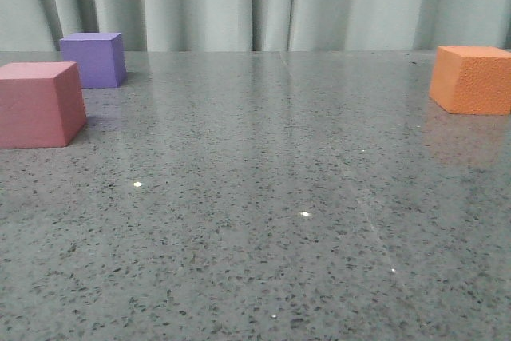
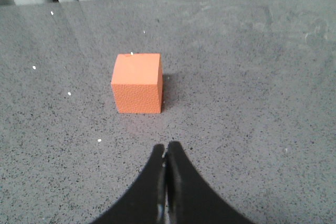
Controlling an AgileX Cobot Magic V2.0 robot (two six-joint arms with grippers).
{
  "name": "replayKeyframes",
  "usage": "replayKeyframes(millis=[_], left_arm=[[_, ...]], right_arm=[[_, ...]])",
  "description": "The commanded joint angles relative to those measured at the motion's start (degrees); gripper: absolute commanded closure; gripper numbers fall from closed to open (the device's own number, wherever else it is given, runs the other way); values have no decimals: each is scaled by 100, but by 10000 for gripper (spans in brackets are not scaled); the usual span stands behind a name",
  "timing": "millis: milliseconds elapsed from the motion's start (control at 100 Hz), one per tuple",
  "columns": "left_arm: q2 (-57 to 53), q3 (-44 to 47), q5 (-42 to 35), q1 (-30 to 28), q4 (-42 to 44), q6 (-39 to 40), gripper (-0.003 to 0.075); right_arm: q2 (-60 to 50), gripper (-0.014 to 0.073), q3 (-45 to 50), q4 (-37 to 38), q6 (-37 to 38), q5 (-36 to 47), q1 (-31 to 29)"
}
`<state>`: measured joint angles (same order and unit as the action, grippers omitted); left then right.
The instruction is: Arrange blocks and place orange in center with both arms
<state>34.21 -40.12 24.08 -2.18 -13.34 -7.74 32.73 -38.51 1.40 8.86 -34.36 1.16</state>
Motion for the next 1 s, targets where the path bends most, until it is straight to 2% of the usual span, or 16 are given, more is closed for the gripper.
replayKeyframes(millis=[0, 130, 240, 310, 460, 540, 610, 990], left_arm=[[304, -339, -362, -5, -113, -6, 738], [518, -448, -362, -5, -113, -6, 713], [572, -448, -364, -5, -113, -6, 594], [572, -448, -350, -5, -113, -6, 475], [572, -448, -350, -5, -113, -6, 183], [572, -448, -328, -5, -113, -6, 74], [572, -448, -328, -5, -113, -6, 24], [572, -448, -342, -5, -201, -6, 27]], right_arm=[[330, 713, -403, -8, -38, 175, 3], [574, 703, -528, -13, -38, -54, 3], [629, 605, -544, -13, -38, -110, 3], [629, 483, -544, -15, -38, -104, 3], [629, 127, -544, -38, -38, -109, 3], [629, -22, -544, -94, -38, -123, 3], [629, 8, -544, -140, -38, -173, 3], [629, 11, -573, -230, -33, 171, 11]])
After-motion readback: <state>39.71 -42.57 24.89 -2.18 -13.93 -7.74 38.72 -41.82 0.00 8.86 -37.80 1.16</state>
